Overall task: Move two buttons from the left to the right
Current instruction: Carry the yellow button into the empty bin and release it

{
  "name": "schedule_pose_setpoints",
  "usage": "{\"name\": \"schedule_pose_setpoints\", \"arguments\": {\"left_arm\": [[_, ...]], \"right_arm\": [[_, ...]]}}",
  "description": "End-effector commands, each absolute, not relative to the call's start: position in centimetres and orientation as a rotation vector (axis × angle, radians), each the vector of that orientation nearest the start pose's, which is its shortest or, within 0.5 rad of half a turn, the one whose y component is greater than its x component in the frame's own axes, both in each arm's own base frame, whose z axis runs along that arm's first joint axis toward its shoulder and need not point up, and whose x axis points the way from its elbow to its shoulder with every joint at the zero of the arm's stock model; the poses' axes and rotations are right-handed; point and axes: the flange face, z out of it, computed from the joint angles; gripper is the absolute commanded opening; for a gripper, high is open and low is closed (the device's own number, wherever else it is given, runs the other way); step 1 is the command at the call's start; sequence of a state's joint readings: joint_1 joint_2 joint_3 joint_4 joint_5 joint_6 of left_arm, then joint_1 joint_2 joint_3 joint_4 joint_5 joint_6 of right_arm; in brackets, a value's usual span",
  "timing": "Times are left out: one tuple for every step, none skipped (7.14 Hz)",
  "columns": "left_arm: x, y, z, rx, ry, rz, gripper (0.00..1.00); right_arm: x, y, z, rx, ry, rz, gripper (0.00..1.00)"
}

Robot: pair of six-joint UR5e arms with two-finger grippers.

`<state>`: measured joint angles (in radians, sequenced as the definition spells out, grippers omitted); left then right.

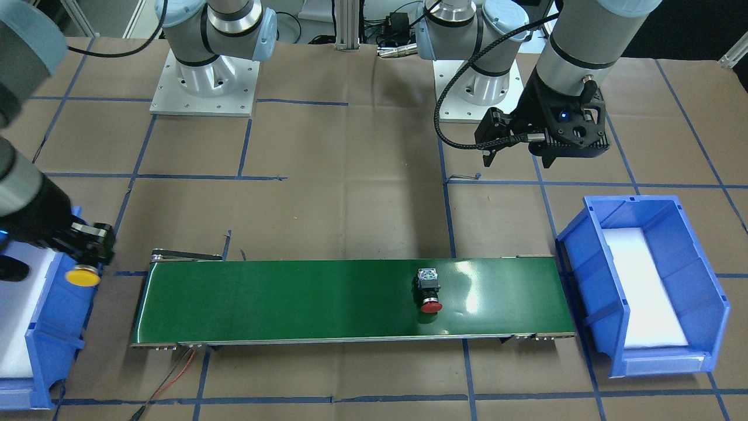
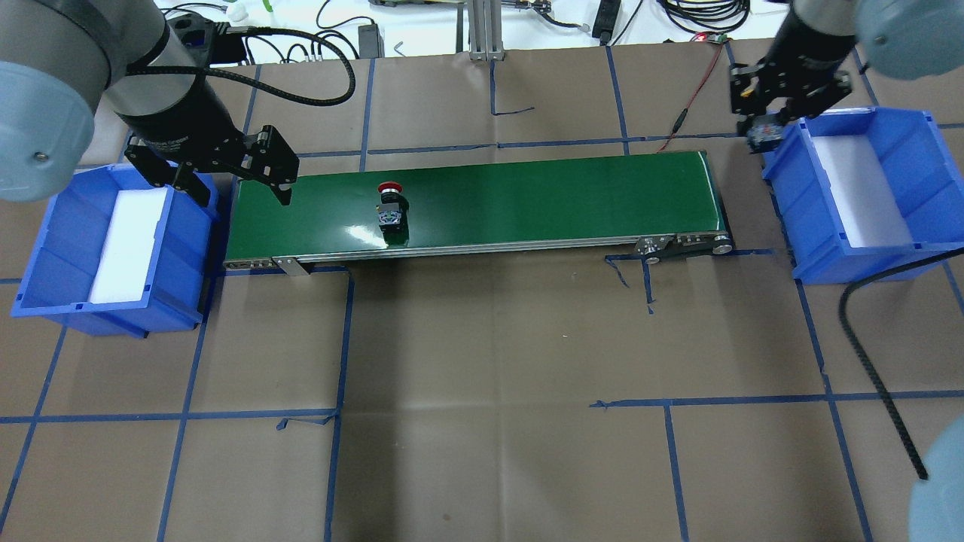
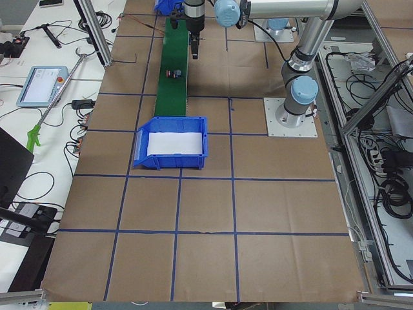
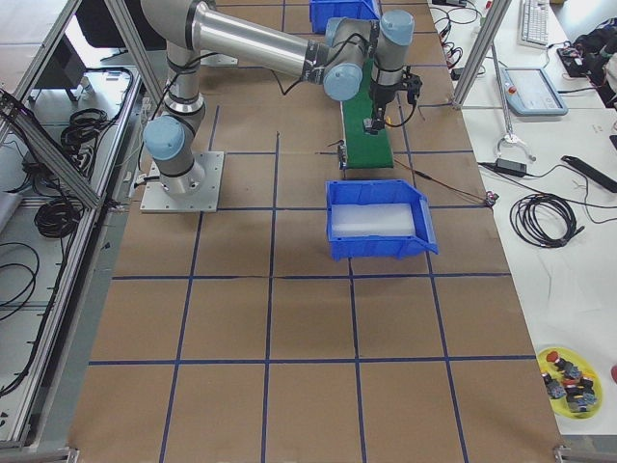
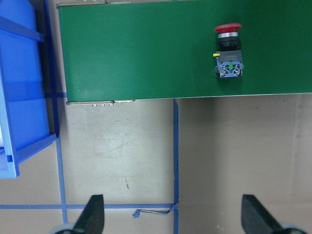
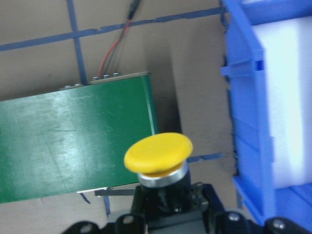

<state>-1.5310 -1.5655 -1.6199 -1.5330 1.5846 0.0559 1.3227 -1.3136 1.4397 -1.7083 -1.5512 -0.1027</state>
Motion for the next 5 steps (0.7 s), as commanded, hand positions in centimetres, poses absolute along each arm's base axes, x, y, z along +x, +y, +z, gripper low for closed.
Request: {"name": "schedule_pose_setpoints", "arguments": {"left_arm": [[-11.2, -49.4, 47.0, 0.026, 3.129, 0.010, 1.00], [-11.2, -49.3, 47.1, 0.026, 3.129, 0.008, 1.00], [-11.2, -49.3, 47.1, 0.026, 3.129, 0.008, 1.00], [-11.3, -49.3, 47.1, 0.026, 3.129, 0.008, 1.00], [-11.2, -49.3, 47.1, 0.026, 3.129, 0.006, 1.00]], "right_arm": [[-13.1, -59.5, 45.6, 0.101, 3.127, -0.040, 0.05], [-17.4, -58.9, 44.6, 0.139, 3.123, -0.028, 0.05], [-20.9, -59.3, 41.5, 0.158, 3.106, 0.029, 0.05], [-23.0, -61.5, 38.1, 0.087, 3.129, -0.032, 0.05], [-23.7, -62.6, 35.2, 0.029, 3.135, -0.059, 0.05]]}}
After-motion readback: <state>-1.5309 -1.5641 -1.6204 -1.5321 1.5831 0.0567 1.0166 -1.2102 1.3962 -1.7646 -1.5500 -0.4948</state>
